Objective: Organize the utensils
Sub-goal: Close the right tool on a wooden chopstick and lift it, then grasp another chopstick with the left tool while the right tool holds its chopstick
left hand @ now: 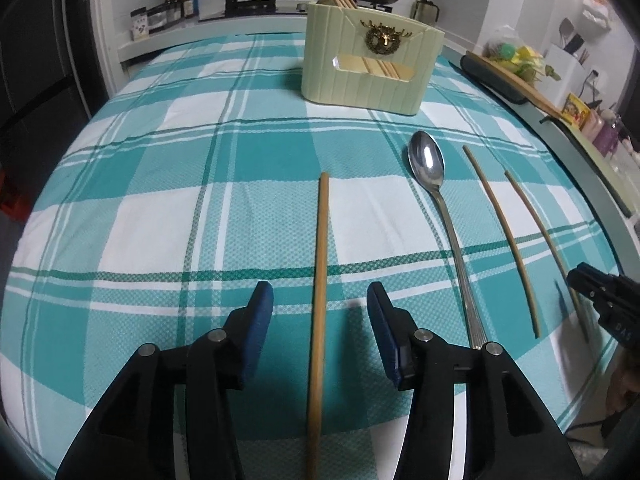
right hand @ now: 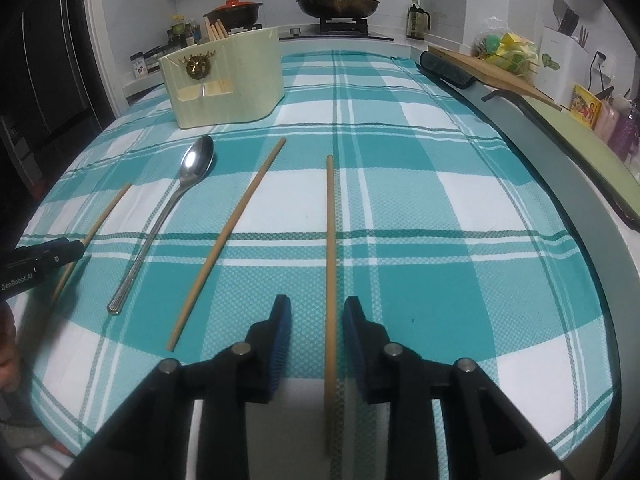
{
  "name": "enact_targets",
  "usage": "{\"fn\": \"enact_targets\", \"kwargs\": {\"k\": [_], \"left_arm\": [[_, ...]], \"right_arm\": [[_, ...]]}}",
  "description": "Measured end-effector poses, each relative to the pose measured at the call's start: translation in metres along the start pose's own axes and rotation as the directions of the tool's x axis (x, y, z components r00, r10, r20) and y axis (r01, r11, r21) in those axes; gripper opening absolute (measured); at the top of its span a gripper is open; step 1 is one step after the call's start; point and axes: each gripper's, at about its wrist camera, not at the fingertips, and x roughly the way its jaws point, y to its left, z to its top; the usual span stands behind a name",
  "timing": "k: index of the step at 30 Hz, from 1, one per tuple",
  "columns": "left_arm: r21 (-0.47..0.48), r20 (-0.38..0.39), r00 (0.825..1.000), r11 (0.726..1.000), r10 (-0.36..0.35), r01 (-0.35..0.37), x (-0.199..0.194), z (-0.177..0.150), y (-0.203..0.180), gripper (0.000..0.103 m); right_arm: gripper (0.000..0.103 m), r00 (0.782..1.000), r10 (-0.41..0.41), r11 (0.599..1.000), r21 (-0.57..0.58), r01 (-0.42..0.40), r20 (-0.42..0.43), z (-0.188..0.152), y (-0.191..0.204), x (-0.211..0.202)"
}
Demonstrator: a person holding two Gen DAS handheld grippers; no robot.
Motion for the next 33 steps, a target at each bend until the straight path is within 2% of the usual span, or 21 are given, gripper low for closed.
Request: {"fn": "enact_targets", "kwargs": {"k": [4, 7, 12, 19, 25, 33], "left_arm": [[-0.025, -0.032, 0.998, 0.998, -0.055, 0.054, 0.006, 0.009, 0.009, 0.052], [-0.026, -0.047, 0.997, 0.997, -0.067, 0.066, 0.011, 0.015, 0.012, 0.052], [0.011, -0.057, 0.997, 0.999, -0.052, 0.052, 0.021, 0.024, 0.008, 0.052], [0.053, -0.057, 0.998, 0.998, -0.015, 0.018, 0.037, 0.031, 0.004, 0.053], [0.12, -0.043, 0.998, 0.992, 0.039, -0.033, 0.041, 0.029, -0.004, 0.057], [0.13, -0.058, 0.998, 0.991, 0.027, -0.019, 0.046, 0.037, -0.002, 0.056]], "right_arm": [[0.028, 1.0, -0.006, 1.0, -0.004, 0.006, -0.007, 0.007, -0.004, 0.002], [0.028, 1.0, 0.002, 1.0, -0.011, -0.002, -0.024, 0.014, -0.005, 0.005], [0.028, 0.998, 0.009, 0.999, -0.047, -0.011, -0.054, 0.025, -0.002, 0.017], [0.028, 0.997, 0.015, 0.999, -0.032, -0.018, -0.082, 0.03, -0.007, 0.039], [0.028, 0.997, 0.036, 0.999, -0.038, -0.039, -0.061, 0.039, -0.012, 0.048], [0.028, 0.995, 0.056, 0.995, -0.076, -0.062, -0.078, 0.059, -0.008, 0.063]]}}
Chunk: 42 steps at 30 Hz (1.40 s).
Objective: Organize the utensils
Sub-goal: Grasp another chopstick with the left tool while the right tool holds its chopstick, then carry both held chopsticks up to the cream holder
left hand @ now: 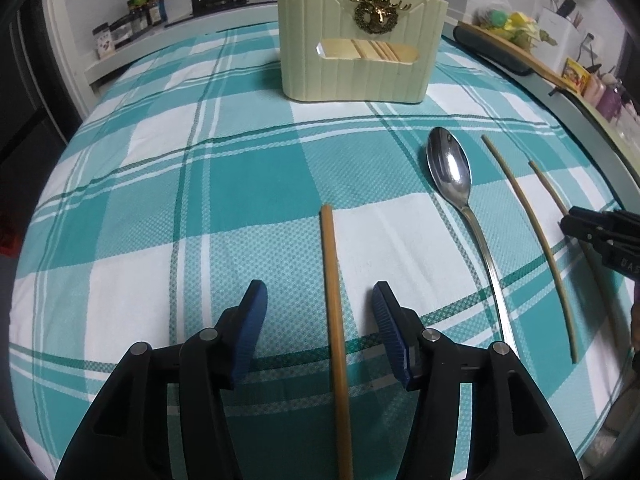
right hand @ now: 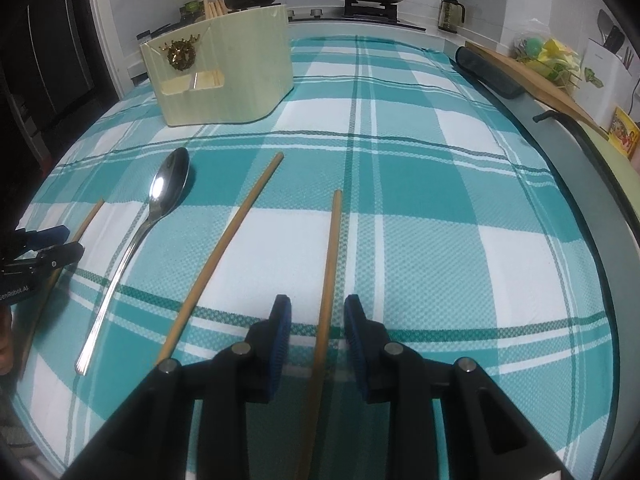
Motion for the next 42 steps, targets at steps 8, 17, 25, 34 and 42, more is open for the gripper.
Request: {"fn": "enact_targets", "kwargs": {"k": [8, 17, 25, 34, 42], "left_arm": [[0.03, -0.034, 0.999, 0.999, -0.017, 0.018, 0.01, 0.019, 0.0, 0.035], [0.004, -0.03, 0.996, 0.996, -0.085, 0.085, 0.019, 0.036, 0.001, 0.005], [-0.052, 0.107, 0.988, 0.992, -0.109, 0.115, -0.029, 0.046, 0.011, 0.005], [-0.029, 0.316, 0.938, 0.987, -0.143, 0.16, -0.128, 0.057, 0.004, 0.005], [0.018, 0.436, 0.882, 0.981, -0.181, 0.192, -0.192, 0.053, -0.008, 0.005]], "right_arm": [[0.022, 0.998, 0.026, 0.999, -0.034, -0.028, -0.055, 0.033, 0.0, 0.021], [0.006, 0.996, 0.036, 0.999, -0.017, -0.038, -0.082, 0.069, -0.003, 0.044], [0.005, 0.992, 0.124, 0.99, 0.059, -0.126, 0.036, 0.074, -0.004, 0.013], [0.005, 0.949, 0.157, 0.987, -0.018, -0.158, 0.273, 0.081, 0.029, -0.1], [0.005, 0.88, 0.159, 0.987, -0.073, -0.141, 0.448, 0.071, 0.049, -0.176]]}}
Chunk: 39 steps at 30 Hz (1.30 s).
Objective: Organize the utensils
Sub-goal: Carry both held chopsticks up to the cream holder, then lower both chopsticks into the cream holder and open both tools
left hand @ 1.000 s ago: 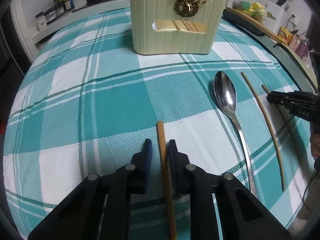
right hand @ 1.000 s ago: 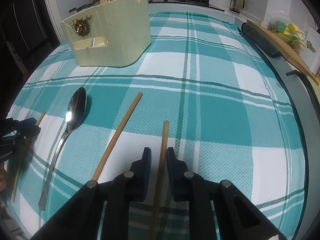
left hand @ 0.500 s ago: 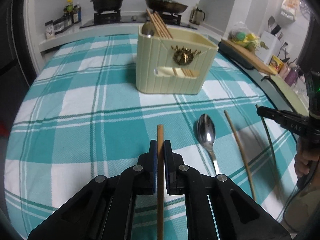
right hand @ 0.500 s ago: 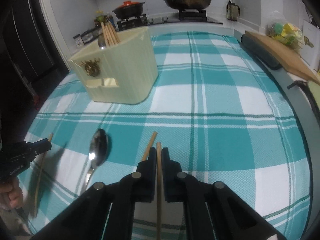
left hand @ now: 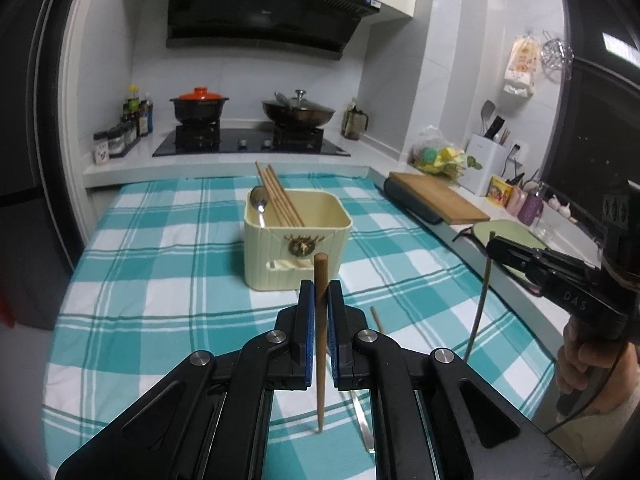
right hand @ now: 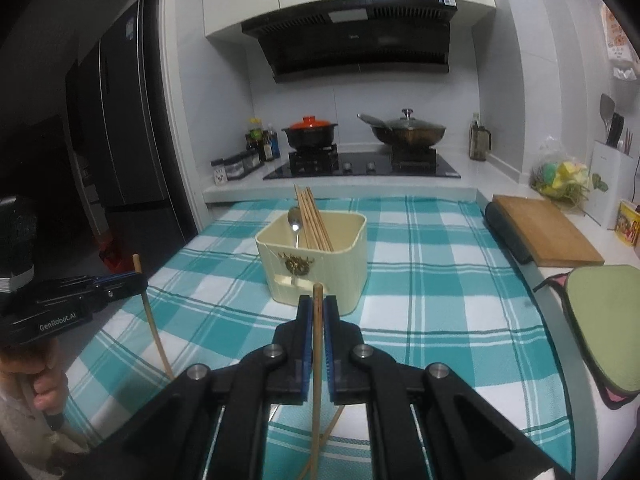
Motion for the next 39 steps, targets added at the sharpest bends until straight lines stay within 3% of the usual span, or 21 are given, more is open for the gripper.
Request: {"fn": "enact_targets", "kwargs": {"k": [11, 20, 27, 33, 39], "left_arm": [[0.014, 0.053, 0.998, 0.999, -0.042, 0.041, -0.026, 0.027, -0.014, 0.005], [0.012, 0.073, 0.995, 0.998, -0.063, 0.063, -0.03, 0.071, -0.009, 0.005], [0.046, 0.085, 0.995, 0.998, -0.047, 0.043, -0.007, 0.13, -0.005, 0.005], [0.067, 0.155, 0.988, 0.998, -0.01, 0.0, 0.018, 0.197, 0.001, 0.005], [0.01, 0.147, 0.989, 1.0, -0.003, 0.002, 0.081, 0.232, 0.019, 0.005]], "right_arm": [[0.005, 0.982, 0.01, 0.999, -0.04, -0.003, 0.187, 0.022, 0.022, -0.033], [0.005, 0.977, 0.057, 0.997, -0.053, -0.047, 0.207, 0.055, 0.028, -0.022], [0.005, 0.98, 0.083, 0.996, -0.059, -0.074, 0.181, 0.099, 0.024, 0.014], [0.005, 0.968, 0.09, 0.993, -0.098, -0.069, 0.234, 0.16, 0.025, 0.042], [0.005, 0.957, 0.072, 0.989, -0.144, -0.032, 0.281, 0.207, 0.023, 0.091]]}}
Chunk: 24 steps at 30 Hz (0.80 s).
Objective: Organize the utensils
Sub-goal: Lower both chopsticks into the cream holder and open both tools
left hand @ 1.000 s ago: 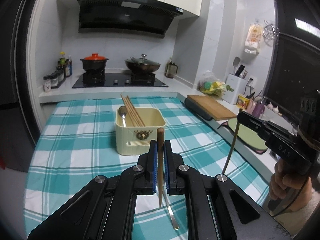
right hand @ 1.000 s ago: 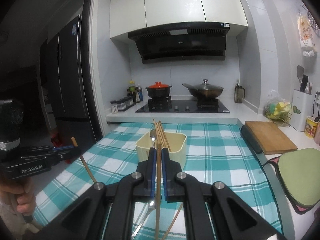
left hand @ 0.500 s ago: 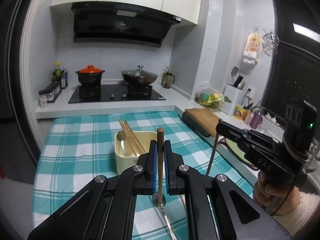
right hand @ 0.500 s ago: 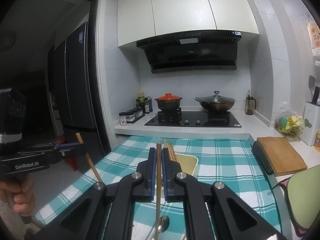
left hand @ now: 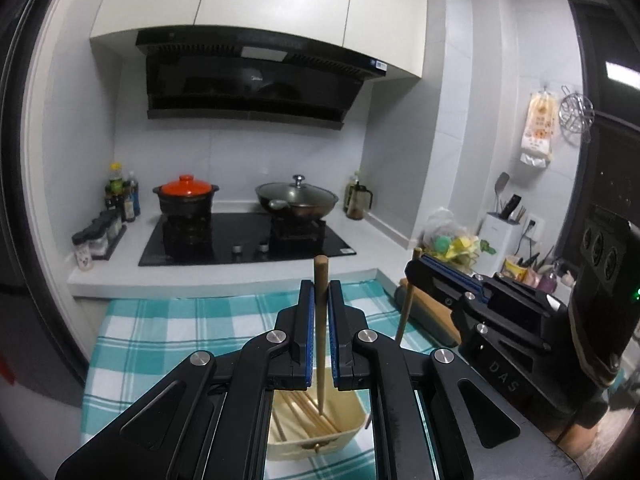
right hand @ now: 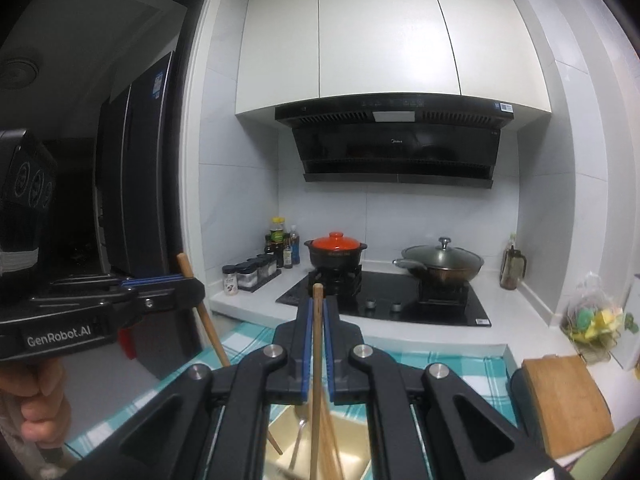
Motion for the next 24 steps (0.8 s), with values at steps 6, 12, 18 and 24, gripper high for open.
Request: {"fn": "enact_targets", "kwargs": {"k": [6, 12, 18, 24], "left_arm": [[-0.086, -0.123, 0.992, 0.996, -0.035, 0.024, 0.084, -0.021, 0.017, 0.005], [-0.148, -0.25, 0.967, 0.989, -0.049, 0.011, 0.158, -0.059, 0.032, 0.005], [-0.139, -0.325, 0.945, 0.99, -0.044, -0.002, 0.194, -0.085, 0.034, 0.005], [-0.127, -0.364, 0.931, 0.991, -0.01, -0.039, 0.205, -0.091, 0.04, 0.014]], "right_arm": [[0.005, 0.999, -0.003, 1.0, -0.023, 0.002, -0.044, -0.025, -0.021, 0.059], [0.005, 0.986, 0.002, 0.998, 0.054, 0.008, -0.169, -0.071, -0.056, 0.111], [0.005, 0.956, 0.047, 0.992, 0.127, -0.011, -0.288, -0.111, -0.075, 0.146], [0.006, 0.928, 0.104, 0.981, 0.191, -0.036, -0.358, -0.128, -0.078, 0.168]]}}
